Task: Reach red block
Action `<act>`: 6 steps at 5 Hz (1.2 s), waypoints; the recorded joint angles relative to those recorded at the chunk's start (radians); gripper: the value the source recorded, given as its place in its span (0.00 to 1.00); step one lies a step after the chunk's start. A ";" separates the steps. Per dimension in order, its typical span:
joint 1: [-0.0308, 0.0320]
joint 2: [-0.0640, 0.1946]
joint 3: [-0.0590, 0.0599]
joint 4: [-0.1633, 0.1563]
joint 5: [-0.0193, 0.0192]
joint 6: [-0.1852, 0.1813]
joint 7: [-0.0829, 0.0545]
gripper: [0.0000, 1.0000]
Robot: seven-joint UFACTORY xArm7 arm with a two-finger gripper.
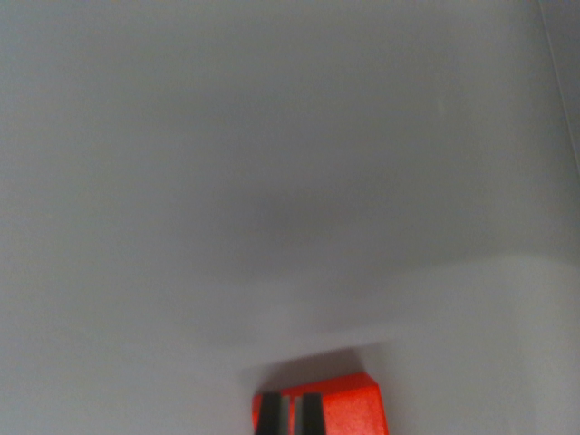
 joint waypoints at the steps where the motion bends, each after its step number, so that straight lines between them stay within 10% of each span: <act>1: -0.0060 0.004 -0.006 -0.030 -0.0043 -0.034 0.002 0.00; 6: -0.0160 0.010 -0.016 -0.080 -0.0117 -0.091 0.006 0.00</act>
